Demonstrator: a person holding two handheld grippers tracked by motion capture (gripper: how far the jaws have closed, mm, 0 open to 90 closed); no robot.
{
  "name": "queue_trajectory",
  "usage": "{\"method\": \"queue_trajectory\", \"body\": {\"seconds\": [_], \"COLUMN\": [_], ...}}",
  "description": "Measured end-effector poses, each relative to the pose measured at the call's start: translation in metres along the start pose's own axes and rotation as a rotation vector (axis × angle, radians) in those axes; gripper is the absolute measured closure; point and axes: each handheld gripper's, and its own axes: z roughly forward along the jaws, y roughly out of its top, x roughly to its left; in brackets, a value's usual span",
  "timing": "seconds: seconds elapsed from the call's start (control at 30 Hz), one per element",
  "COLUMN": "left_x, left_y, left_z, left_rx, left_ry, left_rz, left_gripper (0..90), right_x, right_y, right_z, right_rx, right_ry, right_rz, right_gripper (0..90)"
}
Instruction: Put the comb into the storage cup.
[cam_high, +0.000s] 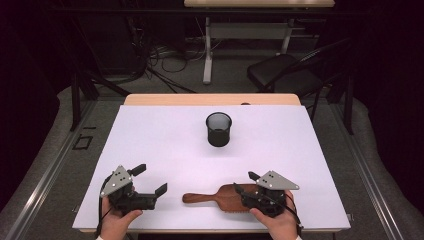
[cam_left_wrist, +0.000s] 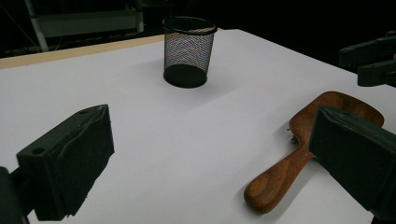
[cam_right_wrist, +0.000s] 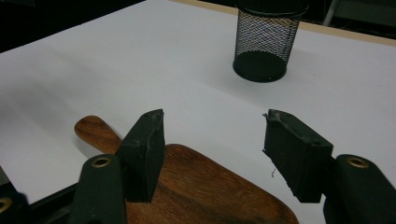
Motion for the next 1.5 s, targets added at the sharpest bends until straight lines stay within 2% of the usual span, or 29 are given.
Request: {"method": "queue_trajectory", "body": {"seconds": [0.13,0.33,0.5,0.7,0.83,1.1,1.27,1.33,1.4,1.5], "left_x": [0.000,0.001,0.001,0.001,0.000,-0.001,0.000,0.000,0.000,-0.002], "left_y": [0.000,0.000,0.000,-0.001,-0.001,0.000,0.000,0.000,0.001,0.002], "left_z": [0.000,0.000,0.000,0.000,0.000,0.001,0.005,0.007,0.009,0.013], "left_rx": [0.001,0.002,0.003,0.008,0.019,0.049,0.084,0.098,0.111,0.130], "left_ry": [0.001,0.002,0.015,0.037,0.064,0.145,0.191,0.202,0.214,0.228], "left_rz": [-0.002,-0.004,-0.010,-0.006,0.000,-0.003,-0.033,-0.047,-0.061,-0.071], "left_gripper": [0.2,0.3,0.3,0.3,0.4,0.4,0.4,0.4,0.4,0.4], "right_x": [0.008,0.018,0.022,0.024,0.030,0.040,0.045,0.045,0.047,0.047], "right_y": [0.006,0.014,0.017,0.020,0.023,0.029,0.029,0.029,0.030,0.032], "right_z": [0.006,0.018,0.030,0.042,0.048,0.065,0.081,0.083,0.087,0.091], "right_rx": [0.003,0.033,0.072,0.117,0.145,0.210,0.279,0.289,0.306,0.333], "right_ry": [-0.028,-0.036,-0.024,0.021,0.019,0.018,0.018,0.017,0.007,0.008], "right_rz": [0.005,-0.007,-0.012,0.023,0.017,-0.040,-0.076,-0.078,-0.084,-0.089], "right_gripper": [39.4,39.8,42.2,48.7,50.2,65.4,79.9,82.1,88.8,90.0]}}
